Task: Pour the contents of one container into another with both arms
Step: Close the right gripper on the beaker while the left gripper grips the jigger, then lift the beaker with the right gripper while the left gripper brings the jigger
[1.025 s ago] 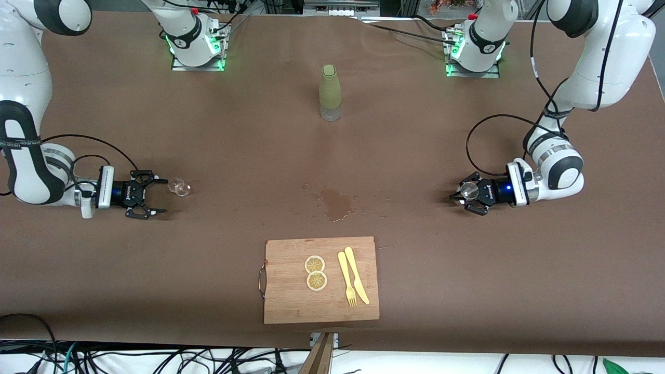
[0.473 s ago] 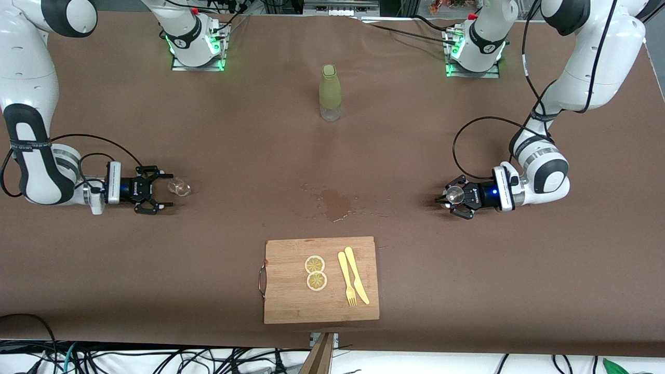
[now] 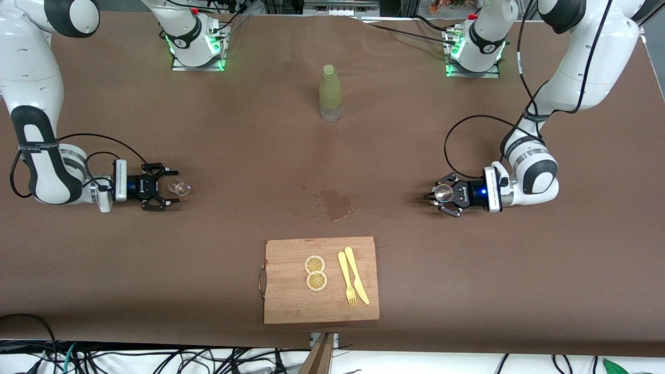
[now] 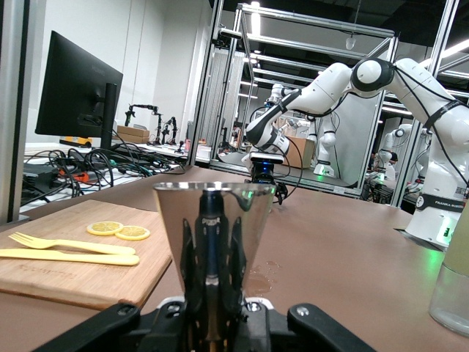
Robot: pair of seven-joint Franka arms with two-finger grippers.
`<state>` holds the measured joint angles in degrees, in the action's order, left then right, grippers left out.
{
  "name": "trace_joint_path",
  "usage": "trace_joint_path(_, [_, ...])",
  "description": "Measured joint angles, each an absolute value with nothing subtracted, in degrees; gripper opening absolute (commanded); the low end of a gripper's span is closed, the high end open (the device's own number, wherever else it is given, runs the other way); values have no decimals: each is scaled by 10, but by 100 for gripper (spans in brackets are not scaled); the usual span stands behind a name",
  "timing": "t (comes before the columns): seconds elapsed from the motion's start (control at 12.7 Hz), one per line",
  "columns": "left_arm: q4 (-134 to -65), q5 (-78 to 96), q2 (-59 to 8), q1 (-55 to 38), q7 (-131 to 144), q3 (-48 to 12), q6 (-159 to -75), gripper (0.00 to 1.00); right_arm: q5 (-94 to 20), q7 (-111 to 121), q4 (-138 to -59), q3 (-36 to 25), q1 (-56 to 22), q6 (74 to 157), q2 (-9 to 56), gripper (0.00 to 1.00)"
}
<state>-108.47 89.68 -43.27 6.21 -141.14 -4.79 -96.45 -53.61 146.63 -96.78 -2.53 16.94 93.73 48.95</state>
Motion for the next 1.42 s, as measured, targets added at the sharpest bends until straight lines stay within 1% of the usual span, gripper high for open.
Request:
trace_joint_path(0.16, [-1082,908,-433,60,-1410,-59,-985,0,-536,1463,-968,-25,166,938,489,82])
trace_joint_path(0.32, [-1081,925,-433,53,-1409,-73,-999,0,-536,1458,-967,-25,162,939,489,66])
trace_joint_path(0.39, [-1081,929,-433,48,-1409,-78,-1001,0,-536,1455,-965,-25,162,939,489,60])
trace_joint_path(0.55, [-1081,933,-434,41,-1408,-89,-1003,0,-536,1439,-958,-26,162,940,489,53])
trace_joint_path(0.63, [-1081,941,-434,39,-1407,-96,-1004,0,-536,1430,-955,-26,162,940,489,46])
trace_joint_path(0.71, [-1081,948,-435,36,-1403,-103,-1008,0,-536,1422,-952,-26,162,940,489,37])
trace_joint_path(0.79, [-1080,950,-435,34,-1395,-108,-1011,0,-536,1419,-950,-26,162,940,489,35])
trace_joint_path(0.87, [-1078,950,-435,33,-1387,-112,-1012,0,-536,1417,-949,-26,160,940,489,34])
trace_joint_path(0.95, [-1074,950,-435,32,-1381,-114,-1013,0,-535,1412,-945,-26,155,940,489,30])
trace_joint_path(1.26, [-1069,950,-436,27,-1374,-116,-1013,0,-527,1354,-925,-25,125,940,480,29])
trace_joint_path(1.42, [-1069,951,-438,26,-1373,-117,-1013,0,-517,1309,-919,-25,94,944,458,29])
